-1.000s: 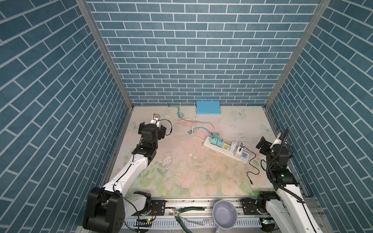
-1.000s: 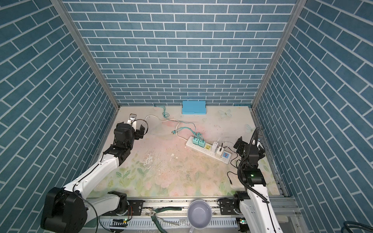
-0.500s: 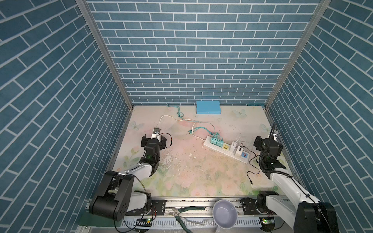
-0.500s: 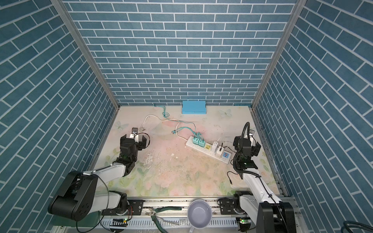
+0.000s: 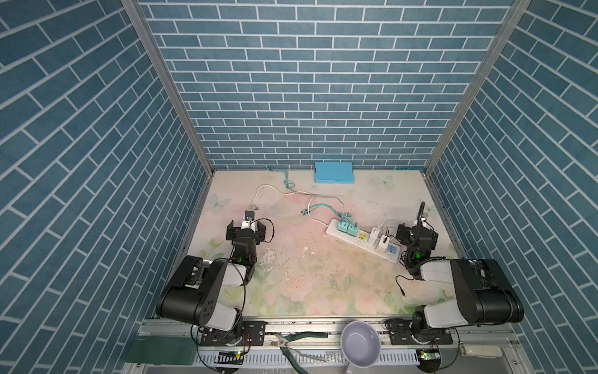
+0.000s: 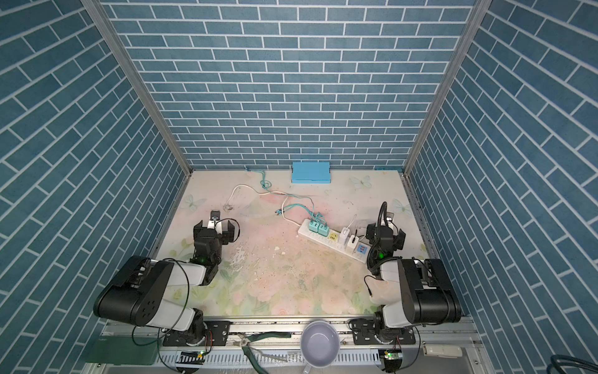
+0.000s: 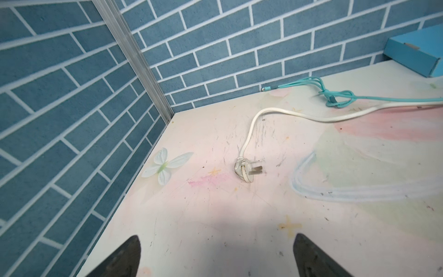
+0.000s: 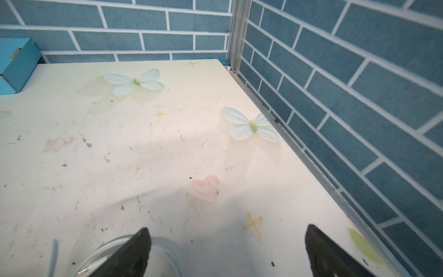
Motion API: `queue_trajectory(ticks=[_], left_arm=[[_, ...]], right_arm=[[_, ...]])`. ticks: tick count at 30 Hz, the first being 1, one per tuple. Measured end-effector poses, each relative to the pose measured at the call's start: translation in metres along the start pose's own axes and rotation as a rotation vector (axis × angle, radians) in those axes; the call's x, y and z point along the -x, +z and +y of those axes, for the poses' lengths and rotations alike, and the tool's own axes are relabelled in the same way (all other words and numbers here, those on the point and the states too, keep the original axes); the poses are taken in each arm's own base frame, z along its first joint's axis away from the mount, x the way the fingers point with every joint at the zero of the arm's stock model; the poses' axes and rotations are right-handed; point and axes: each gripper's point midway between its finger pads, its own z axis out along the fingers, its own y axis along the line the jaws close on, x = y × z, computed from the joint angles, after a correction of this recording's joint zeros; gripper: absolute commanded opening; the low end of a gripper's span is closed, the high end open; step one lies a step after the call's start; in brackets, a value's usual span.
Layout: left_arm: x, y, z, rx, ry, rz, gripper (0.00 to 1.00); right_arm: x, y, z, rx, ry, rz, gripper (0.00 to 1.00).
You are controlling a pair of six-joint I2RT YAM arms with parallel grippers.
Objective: Insert plugs into power strip
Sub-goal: Reset both arms
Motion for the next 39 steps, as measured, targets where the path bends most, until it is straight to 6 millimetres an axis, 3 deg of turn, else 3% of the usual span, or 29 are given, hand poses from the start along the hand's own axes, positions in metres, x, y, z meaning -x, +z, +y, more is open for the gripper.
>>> queue_trajectory(ticks=[5, 11, 20, 26, 33, 39], left_arm=[[-0.013, 0.007, 0.011, 0.018, -0.050, 0.013, 1.00], [-0.005, 0.013, 0.012, 0.026, -0.075, 0.008, 1.00], [-0.009, 0.005, 0.011, 0.005, -0.087, -0.014, 1.00], [-0.008, 0.006, 0.008, -0.009, -0.082, -0.012, 1.00], [-0.001, 0.014, 0.008, 0.001, -0.080, -0.001, 1.00], [-0.005, 0.010, 0.004, -0.026, -0.075, -0.010, 1.00]], right_arm=[[0.014, 0.000, 0.010, 0.058, 0.003, -0.056, 0.99], [0.026, -0.003, 0.015, 0.092, 0.018, -0.116, 0.99], [0.018, -0.009, 0.017, 0.130, 0.023, -0.133, 0.99], [-0.003, -0.002, 0.025, 0.180, -0.005, -0.067, 0.99], [0.000, -0.002, 0.025, 0.186, 0.001, -0.079, 0.99], [0.004, -0.002, 0.026, 0.193, 0.006, -0.097, 0.99]])
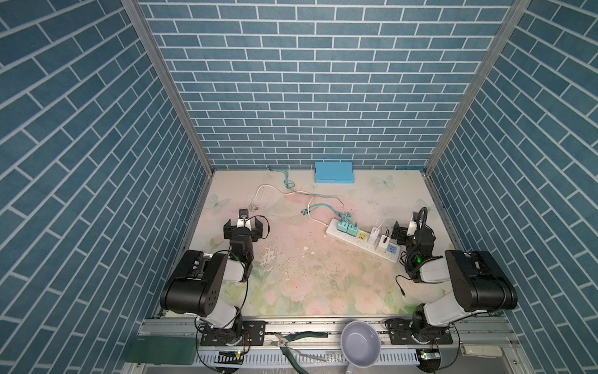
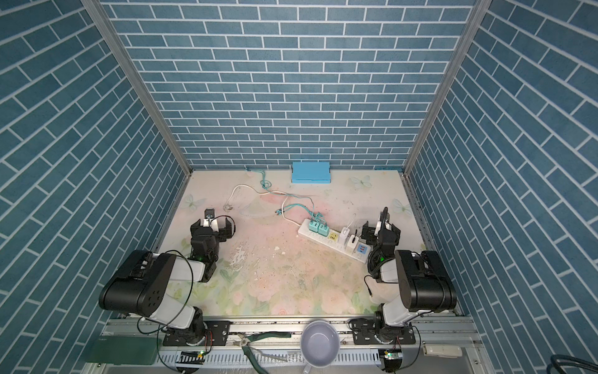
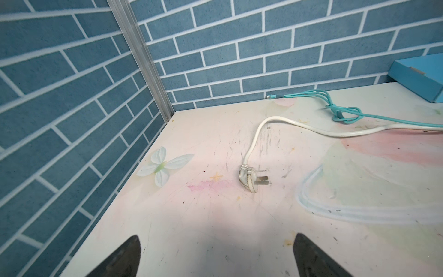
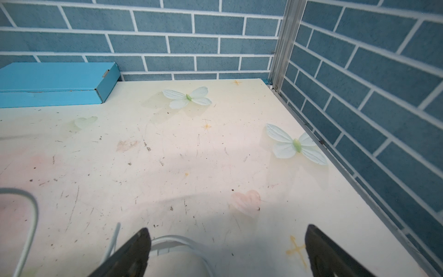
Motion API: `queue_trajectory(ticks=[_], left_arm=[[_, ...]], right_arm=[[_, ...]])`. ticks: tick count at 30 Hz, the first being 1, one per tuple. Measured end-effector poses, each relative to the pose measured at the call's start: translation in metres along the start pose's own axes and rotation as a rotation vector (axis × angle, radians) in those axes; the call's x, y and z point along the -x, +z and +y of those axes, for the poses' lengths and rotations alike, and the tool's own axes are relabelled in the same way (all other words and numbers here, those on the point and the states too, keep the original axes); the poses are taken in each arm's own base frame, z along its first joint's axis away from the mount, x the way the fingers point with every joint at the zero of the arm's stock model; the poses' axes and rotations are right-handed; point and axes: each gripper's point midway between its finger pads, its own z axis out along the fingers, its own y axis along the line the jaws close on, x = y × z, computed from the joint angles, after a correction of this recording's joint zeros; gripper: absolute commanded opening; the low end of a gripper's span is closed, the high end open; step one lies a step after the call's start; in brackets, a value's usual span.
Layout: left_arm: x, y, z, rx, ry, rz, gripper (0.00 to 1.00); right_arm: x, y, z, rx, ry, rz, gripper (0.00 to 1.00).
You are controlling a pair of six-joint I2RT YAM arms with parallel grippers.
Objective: Insert plugs into power strip
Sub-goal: Reset both arms
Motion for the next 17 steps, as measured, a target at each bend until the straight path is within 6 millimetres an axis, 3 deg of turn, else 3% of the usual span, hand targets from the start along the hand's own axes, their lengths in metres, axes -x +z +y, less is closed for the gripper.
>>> queue_trajectory(ticks=[8, 17], left_arm=[[-0.007, -0.012, -0.006, -0.055, 0.011, -0.030, 1.00], [-0.001, -0.013, -0.009, -0.054, 0.023, -0.062, 1.00]], right_arm=[[0.009, -0.003, 0.001, 0.008, 0.008, -0.046, 0.99], [0.013, -0.004, 0.001, 0.014, 0.013, -0.072, 0.99]])
